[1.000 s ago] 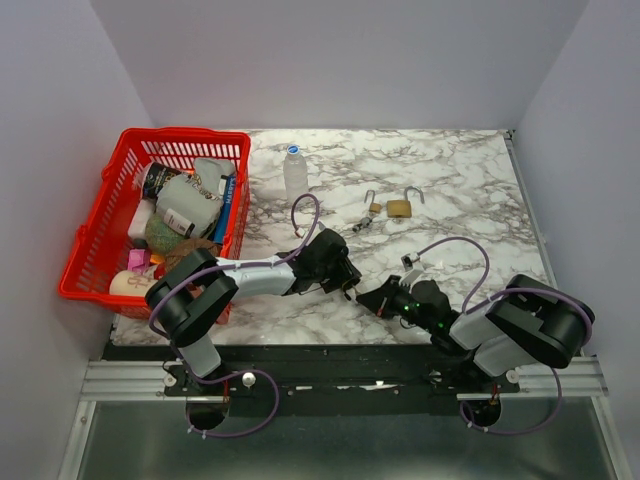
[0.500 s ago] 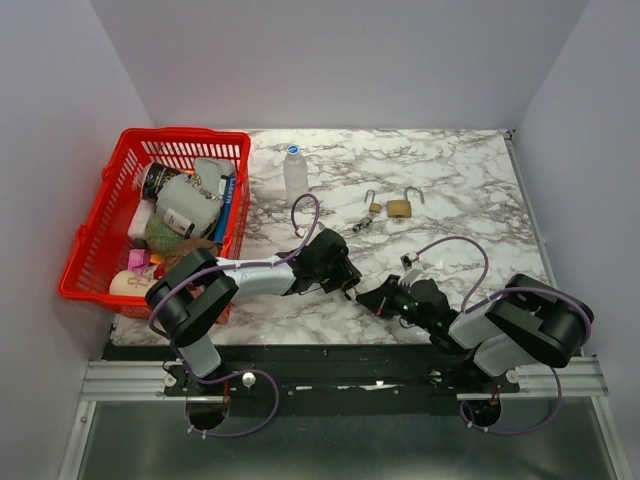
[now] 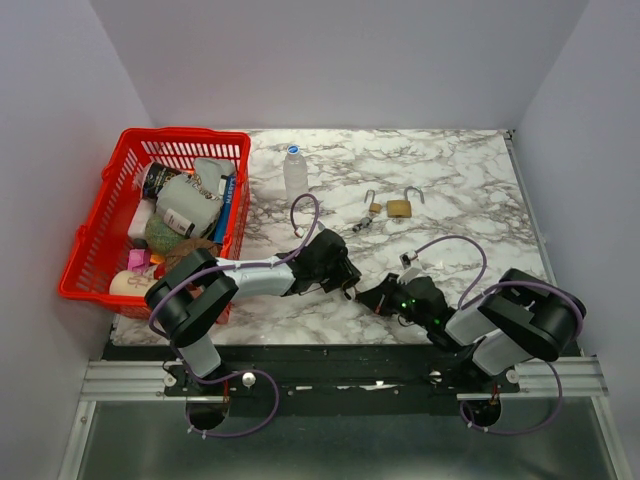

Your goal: Unlock with the key

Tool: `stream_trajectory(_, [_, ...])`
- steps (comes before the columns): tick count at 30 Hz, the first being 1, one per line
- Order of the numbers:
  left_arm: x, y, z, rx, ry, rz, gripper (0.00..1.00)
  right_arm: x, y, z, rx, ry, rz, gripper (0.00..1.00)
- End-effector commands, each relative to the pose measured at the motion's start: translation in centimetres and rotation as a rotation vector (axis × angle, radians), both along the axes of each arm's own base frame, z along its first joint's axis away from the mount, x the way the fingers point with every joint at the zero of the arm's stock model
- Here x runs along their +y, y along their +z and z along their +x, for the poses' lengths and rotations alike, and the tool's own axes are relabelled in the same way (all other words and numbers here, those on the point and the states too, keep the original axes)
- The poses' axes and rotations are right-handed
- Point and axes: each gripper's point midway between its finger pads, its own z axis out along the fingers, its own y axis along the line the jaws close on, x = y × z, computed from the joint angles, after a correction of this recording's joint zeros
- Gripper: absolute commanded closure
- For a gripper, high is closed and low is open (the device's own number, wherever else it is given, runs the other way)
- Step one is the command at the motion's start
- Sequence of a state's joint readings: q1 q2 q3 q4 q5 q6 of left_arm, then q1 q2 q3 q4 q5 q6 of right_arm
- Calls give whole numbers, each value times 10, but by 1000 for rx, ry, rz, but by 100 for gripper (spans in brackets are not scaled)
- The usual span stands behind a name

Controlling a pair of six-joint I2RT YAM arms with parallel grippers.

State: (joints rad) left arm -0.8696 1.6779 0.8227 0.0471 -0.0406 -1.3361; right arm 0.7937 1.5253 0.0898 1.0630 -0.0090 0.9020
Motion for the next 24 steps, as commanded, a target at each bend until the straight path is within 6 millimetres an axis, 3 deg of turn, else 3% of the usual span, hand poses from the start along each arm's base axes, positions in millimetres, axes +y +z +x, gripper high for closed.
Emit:
stream_trajectory(1, [-2, 13, 2, -30, 9, -33, 100, -5, 3, 14, -29, -62, 3, 99])
stream_trajectory(16, [-3, 10, 1, -25, 3, -29, 100, -1, 23, 17, -128, -42, 64, 99])
stream_trajectory(24, [-4, 11, 2, -27, 5, -31, 100, -2, 16, 21, -94, -64, 53, 99])
